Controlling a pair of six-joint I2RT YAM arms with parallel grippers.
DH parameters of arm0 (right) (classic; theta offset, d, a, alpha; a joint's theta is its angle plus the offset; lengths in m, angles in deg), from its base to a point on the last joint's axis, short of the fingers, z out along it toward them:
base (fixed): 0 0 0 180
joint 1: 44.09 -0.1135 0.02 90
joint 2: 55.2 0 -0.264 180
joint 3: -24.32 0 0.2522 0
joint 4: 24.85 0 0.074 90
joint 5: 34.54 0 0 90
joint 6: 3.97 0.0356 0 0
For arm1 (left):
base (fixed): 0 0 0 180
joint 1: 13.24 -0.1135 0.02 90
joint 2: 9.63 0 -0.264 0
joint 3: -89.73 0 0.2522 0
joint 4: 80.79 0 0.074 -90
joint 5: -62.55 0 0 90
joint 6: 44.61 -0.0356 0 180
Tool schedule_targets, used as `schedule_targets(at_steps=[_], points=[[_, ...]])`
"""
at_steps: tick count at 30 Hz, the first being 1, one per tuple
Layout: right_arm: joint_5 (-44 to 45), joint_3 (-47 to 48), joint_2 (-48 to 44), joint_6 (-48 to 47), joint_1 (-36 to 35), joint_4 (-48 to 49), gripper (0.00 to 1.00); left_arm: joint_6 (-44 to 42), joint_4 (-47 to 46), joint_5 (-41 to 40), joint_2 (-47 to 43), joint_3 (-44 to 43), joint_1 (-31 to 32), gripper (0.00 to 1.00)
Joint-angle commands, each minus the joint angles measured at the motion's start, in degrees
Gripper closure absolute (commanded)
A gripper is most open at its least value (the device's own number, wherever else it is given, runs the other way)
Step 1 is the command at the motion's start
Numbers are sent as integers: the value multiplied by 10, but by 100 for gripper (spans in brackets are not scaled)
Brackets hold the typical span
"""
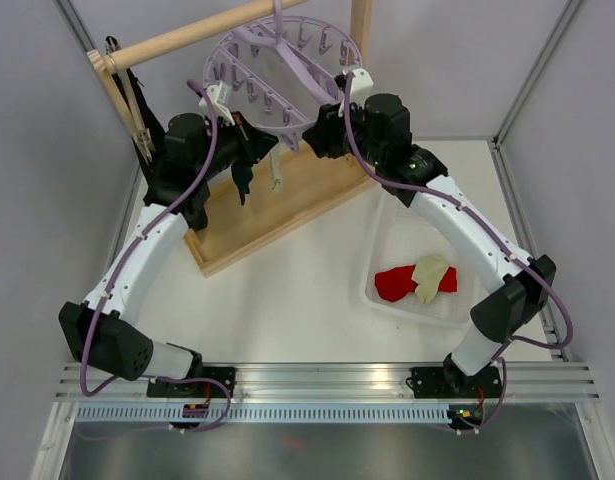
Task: Clip the socks to the hanger
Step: Open the clamp at the hanger.
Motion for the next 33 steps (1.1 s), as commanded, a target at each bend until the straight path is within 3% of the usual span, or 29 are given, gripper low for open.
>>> schedule_targets(at_steps=[1,11,21,33], points=[[10,37,8,-10,-2,5,50,-19,-11,-8,2,-27,0,98],[17,61,22,-26,-2,-3,51,-27,0,-5,3,-42,0,98],[29,57,22,-22,-3,-2,69,-31,6,8,-9,-30,0,98],[53,-8,-3,42,-10,30,98,-35,-22,62,-79,104,0,98]])
